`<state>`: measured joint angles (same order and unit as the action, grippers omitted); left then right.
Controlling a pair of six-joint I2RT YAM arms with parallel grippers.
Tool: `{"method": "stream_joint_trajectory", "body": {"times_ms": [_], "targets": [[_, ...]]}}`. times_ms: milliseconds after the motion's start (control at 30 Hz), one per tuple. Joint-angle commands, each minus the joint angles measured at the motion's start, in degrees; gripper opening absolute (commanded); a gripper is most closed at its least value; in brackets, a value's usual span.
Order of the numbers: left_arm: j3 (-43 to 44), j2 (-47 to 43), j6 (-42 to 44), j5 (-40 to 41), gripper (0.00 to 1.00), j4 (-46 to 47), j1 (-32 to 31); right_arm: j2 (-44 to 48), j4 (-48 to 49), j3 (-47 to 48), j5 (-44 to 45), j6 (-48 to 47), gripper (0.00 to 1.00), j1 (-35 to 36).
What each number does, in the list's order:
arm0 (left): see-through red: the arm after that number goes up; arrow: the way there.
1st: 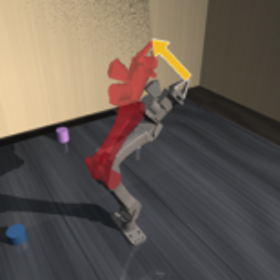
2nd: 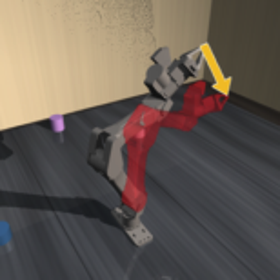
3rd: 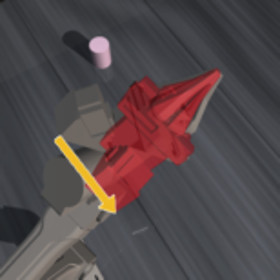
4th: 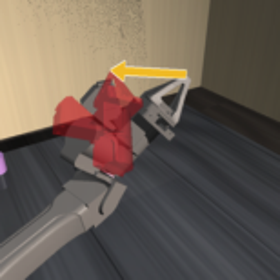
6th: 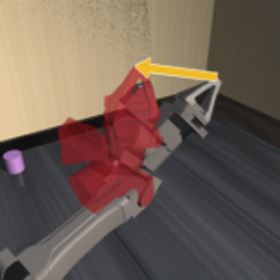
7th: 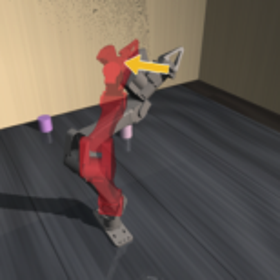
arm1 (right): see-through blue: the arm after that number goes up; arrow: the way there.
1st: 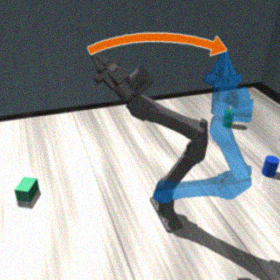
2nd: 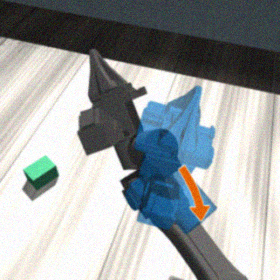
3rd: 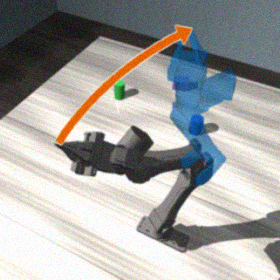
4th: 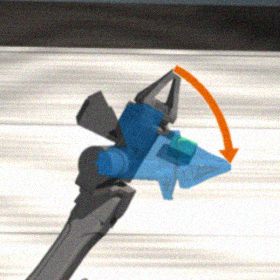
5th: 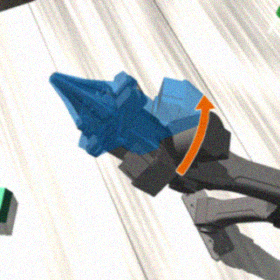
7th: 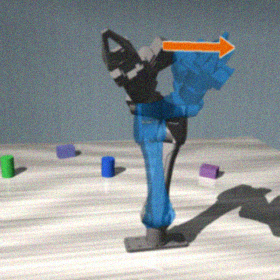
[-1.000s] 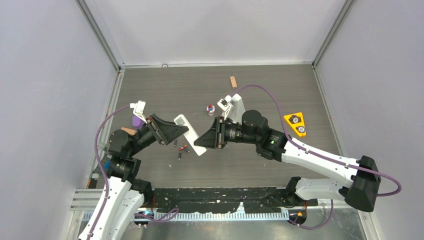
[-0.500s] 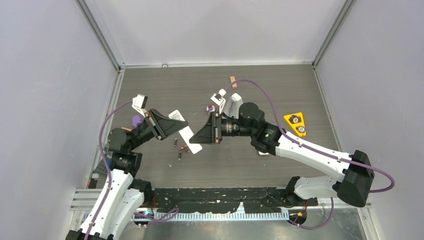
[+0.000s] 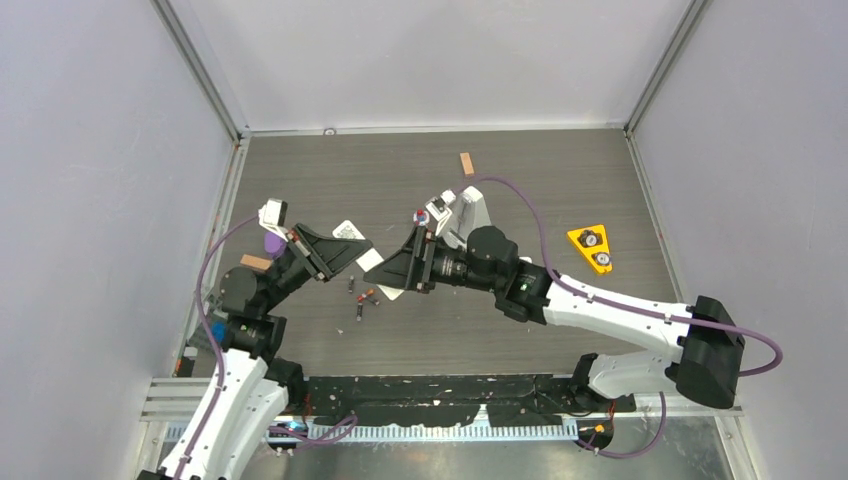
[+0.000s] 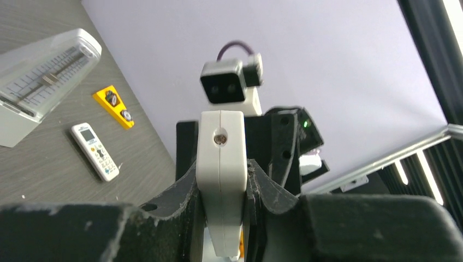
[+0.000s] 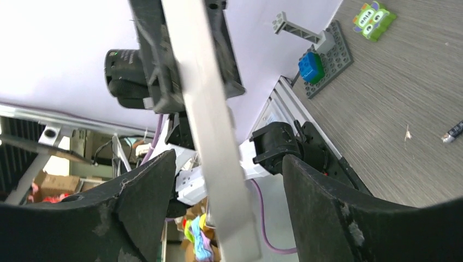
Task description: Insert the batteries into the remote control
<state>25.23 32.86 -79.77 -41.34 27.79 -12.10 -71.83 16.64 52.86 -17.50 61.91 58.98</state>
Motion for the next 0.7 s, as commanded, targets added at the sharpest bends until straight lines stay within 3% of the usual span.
{"method": "stream_joint_trajectory", "body": {"times_ms": [0, 233, 433, 667], "targets": [[-1.45, -3.3, -3.21, 9.38, 0.0, 0.06, -0.03, 2.1, 7.28, -3.41, 12.97, 6.19, 0.76, 2.83], [-4.8, -4.32, -10.34, 13.47, 0.0, 2.25, -0.03, 2.97, 16.34, -9.62, 22.99, 10.3, 0.67, 4.7], [-5.63, -6.02, -13.15, 14.88, 0.0, 1.18, -0.03, 2.35, 18.14, -9.11, 25.06, 10.3, 0.65, 5.21], [-6.12, -8.65, -16.1, 16.32, 0.0, -2.49, -0.03, -0.34, 18.77, -7.52, 26.47, 12.11, 0.52, 6.16]]}}
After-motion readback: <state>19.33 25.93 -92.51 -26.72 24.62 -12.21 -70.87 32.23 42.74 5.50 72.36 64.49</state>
